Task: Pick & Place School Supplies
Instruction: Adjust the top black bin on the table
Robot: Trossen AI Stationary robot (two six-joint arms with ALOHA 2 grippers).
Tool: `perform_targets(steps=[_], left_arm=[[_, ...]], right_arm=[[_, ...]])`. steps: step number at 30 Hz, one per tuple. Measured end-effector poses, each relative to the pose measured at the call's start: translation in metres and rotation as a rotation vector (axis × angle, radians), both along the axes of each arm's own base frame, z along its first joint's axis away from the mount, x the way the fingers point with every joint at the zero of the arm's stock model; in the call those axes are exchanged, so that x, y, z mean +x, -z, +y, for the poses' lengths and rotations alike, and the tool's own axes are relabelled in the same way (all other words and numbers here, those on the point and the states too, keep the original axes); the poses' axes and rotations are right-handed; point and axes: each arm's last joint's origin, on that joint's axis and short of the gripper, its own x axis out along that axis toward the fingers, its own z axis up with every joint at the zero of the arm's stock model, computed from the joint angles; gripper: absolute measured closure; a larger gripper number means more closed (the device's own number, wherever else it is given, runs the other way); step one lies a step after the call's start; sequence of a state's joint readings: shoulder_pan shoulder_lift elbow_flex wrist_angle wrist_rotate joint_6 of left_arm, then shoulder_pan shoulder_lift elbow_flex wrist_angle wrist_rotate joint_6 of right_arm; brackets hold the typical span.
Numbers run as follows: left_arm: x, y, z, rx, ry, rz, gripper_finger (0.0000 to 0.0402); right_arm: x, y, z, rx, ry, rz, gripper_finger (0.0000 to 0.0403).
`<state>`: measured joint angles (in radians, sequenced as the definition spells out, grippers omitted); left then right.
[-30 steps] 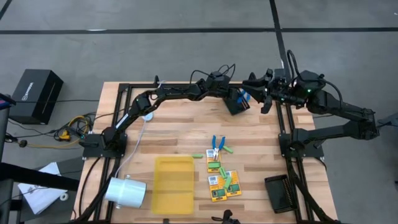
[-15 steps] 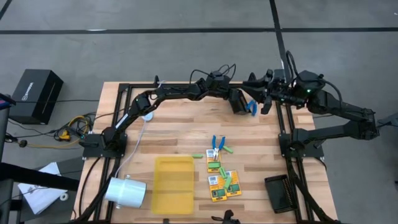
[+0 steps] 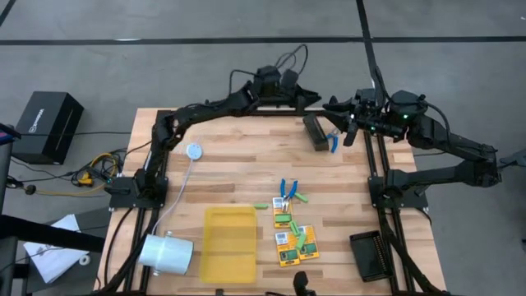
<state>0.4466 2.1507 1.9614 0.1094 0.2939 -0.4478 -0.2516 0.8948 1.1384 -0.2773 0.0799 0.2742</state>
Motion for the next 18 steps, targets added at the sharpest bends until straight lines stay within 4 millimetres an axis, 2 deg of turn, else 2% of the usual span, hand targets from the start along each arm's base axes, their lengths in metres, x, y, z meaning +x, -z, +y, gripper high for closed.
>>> perform_targets(steps=[2,4,7,9,11,15,18], left_arm=[[-0.006,-0.008,0.000,-0.003,-0.006,0.013,0.0270],[-0.012,-0.007,0.001,-0.043,-0.012,0.079,0.0270],[-0.016,0.015,0.003,-0.112,-0.007,0.269,0.0275],[-0.015,0.035,0.002,-0.128,0.006,0.376,0.0277],[-0.013,0.046,0.000,-0.137,0.017,0.430,0.0277],[-0.013,0.038,-0.004,-0.123,0.037,0.404,0.0275],[-0.022,0.024,0.000,-0.115,0.033,0.374,0.0277]], right_arm=[[-0.002,-0.005,0.001,-0.014,0.000,0.000,0.0290],[-0.003,-0.007,0.001,-0.012,0.004,0.020,0.0290],[-0.007,-0.004,-0.001,0.015,0.069,0.104,0.0290],[-0.008,0.006,-0.004,0.080,0.161,0.203,0.0290],[-0.011,0.021,-0.009,0.164,0.244,0.335,0.0290],[-0.013,0.050,-0.022,0.275,0.362,0.603,0.0290],[-0.012,0.060,-0.032,0.299,0.407,0.699,0.0290]])
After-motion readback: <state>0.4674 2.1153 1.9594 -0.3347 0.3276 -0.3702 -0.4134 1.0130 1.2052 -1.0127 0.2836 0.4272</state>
